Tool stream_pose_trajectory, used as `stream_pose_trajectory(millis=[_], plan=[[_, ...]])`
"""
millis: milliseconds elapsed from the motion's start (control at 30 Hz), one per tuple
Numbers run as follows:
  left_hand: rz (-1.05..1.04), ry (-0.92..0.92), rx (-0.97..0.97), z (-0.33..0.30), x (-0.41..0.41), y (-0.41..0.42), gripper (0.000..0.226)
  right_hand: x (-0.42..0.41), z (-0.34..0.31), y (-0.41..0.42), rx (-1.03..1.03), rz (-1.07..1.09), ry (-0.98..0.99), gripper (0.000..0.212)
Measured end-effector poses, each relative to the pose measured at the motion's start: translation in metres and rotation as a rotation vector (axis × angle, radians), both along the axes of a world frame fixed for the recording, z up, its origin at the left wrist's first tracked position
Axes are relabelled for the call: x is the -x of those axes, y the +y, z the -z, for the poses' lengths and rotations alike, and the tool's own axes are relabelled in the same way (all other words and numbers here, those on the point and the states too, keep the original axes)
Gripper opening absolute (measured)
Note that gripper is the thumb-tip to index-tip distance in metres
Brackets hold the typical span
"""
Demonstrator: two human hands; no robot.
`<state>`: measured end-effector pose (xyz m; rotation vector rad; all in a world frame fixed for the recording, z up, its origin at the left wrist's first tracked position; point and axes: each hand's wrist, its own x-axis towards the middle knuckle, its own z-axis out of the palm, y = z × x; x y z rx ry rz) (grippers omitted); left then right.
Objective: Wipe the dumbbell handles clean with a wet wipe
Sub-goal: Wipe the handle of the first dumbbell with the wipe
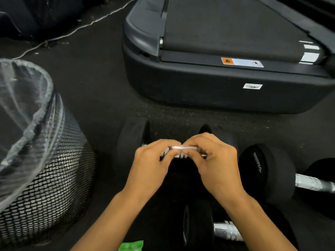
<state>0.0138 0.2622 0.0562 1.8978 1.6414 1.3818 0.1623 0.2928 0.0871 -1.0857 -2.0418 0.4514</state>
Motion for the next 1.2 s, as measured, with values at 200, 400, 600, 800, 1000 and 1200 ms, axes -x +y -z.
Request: stream_pose_trajectory(millis=[200, 400, 600, 800, 1000, 1200], plan=[[-0.057, 0.116, -0.138, 0.026, -0.015, 0.015, 0.022, -0.024, -0.017, 0.011, 0.149, 0.197, 0.054, 0.037], [-0.009, 0.369, 0.136, 0.049, -0.017, 0.021, 0.047, -0.036, 0.002, 0.017, 0.185, 0.204, -0.081, 0.031], [-0.048, 0.371, 0.213, 0.046, -0.02, 0.032, 0.024, -0.037, 0.014, 0.026, 0.154, 0.203, -0.112, 0.031], [-0.038, 0.268, 0.222, 0.045, -0.017, 0.029, 0.014, -0.037, 0.024, 0.026, 0.163, 0.197, -0.077, 0.03], [0.057, 0.27, 0.199, 0.046, -0.02, 0.034, 0.036, -0.039, 0.026, 0.025, 0.156, 0.181, -0.159, 0.04], [0.119, 0.435, 0.162, 0.05, -0.04, 0.047, 0.029, -0.038, 0.032, 0.027, 0.126, 0.187, -0.248, 0.043]])
